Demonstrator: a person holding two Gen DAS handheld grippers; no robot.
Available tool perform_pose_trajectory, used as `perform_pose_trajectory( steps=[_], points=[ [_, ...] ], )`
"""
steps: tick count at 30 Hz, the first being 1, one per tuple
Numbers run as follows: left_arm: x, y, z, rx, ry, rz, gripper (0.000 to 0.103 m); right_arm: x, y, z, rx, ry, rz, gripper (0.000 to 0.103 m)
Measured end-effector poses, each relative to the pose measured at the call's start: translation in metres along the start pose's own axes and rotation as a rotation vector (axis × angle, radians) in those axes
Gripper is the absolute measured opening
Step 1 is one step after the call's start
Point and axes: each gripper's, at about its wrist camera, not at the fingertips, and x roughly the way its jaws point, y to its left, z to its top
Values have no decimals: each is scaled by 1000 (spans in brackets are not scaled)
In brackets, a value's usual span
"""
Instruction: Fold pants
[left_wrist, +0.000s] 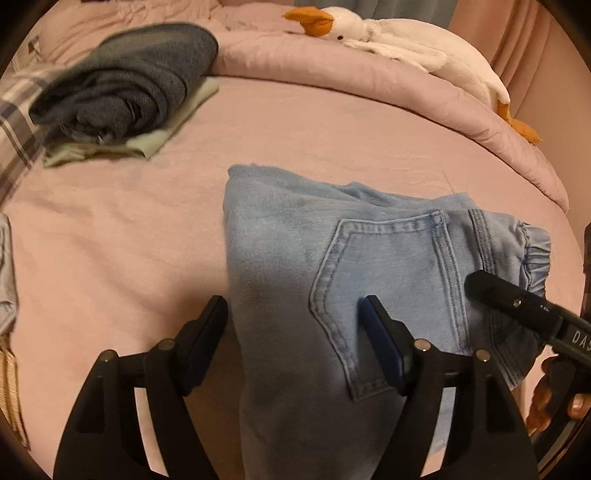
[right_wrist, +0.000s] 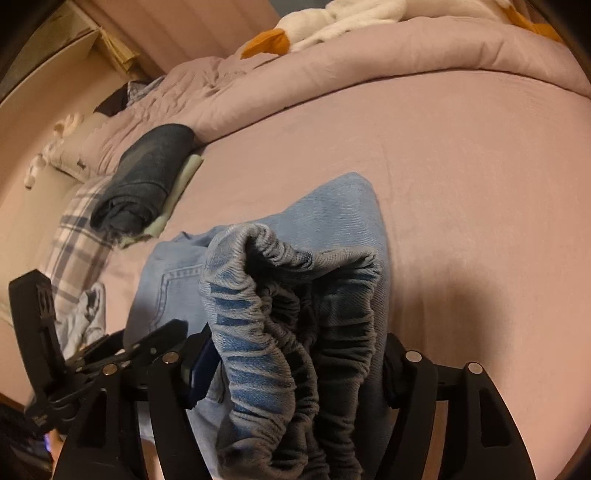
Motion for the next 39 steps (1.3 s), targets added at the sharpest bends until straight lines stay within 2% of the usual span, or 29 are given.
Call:
perform_pose_trajectory(
  steps=[6, 16, 20, 24, 28, 29, 33, 39],
  points=[
    [-15, 1, -6, 76, -60, 64, 74, -14, -1, -2, 9, -22, -12, 69],
    [-15, 3, -17, 90, -57, 73, 74, -31, 3, -5, -59, -67, -114, 72],
    [-11, 3, -21, 94, -45, 84, 76, -24, 1, -6, -101, -32, -211, 76],
    [-5, 2, -22, 102, -39, 95, 78, -12, -7, -6, -79, -9, -221, 77],
    [-2, 5, -22, 89, -34, 99, 82, -3, -10, -4, -79, -9, -245, 89],
    [-3, 6, -21, 78, -28, 97, 82, -3, -11, -4, -68, -3, -242, 89],
    [-19, 5, -26, 59, -39, 107, 80, -20, -4, -7, -48, -6, -247, 89],
    [-61, -1, -38, 47, -81, 100, 83, -62, 24, -22, -137, -67, -245, 89]
  ],
)
